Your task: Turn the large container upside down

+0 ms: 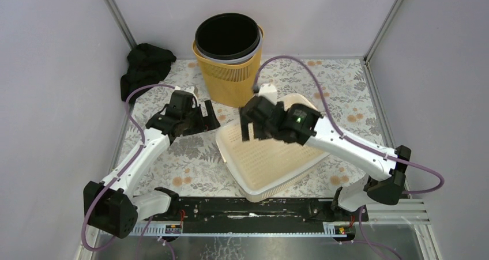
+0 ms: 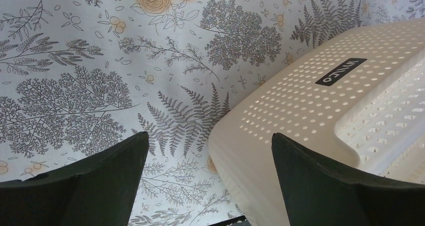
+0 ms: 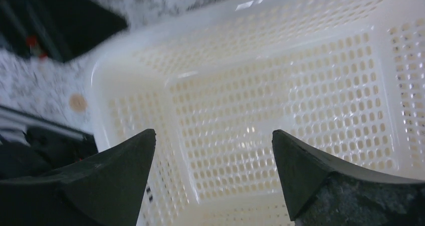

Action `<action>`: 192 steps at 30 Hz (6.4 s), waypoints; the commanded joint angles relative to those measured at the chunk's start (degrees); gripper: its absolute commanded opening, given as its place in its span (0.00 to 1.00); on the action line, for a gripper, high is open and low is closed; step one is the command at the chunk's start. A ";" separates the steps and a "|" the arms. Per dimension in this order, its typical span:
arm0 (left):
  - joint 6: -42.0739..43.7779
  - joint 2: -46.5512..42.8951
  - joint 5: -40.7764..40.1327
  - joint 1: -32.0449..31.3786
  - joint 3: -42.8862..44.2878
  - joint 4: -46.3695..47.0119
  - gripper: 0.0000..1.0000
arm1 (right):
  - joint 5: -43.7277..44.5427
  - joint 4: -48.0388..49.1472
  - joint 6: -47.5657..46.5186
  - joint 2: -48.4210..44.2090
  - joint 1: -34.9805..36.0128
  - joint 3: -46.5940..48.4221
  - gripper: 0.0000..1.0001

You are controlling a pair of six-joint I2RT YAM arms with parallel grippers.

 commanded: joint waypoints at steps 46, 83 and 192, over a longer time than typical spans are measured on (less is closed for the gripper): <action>-6.02 -5.49 4.05 -6.76 -10.07 7.08 1.00 | -5.54 9.97 -8.44 16.48 -37.54 1.11 0.44; -17.59 7.95 -2.95 -32.65 -4.92 15.30 1.00 | -12.99 7.26 -22.01 15.68 -46.16 1.87 0.55; -18.63 -12.68 -13.47 -30.49 -10.39 1.85 1.00 | -6.38 -14.07 -6.19 15.13 -21.53 8.16 0.01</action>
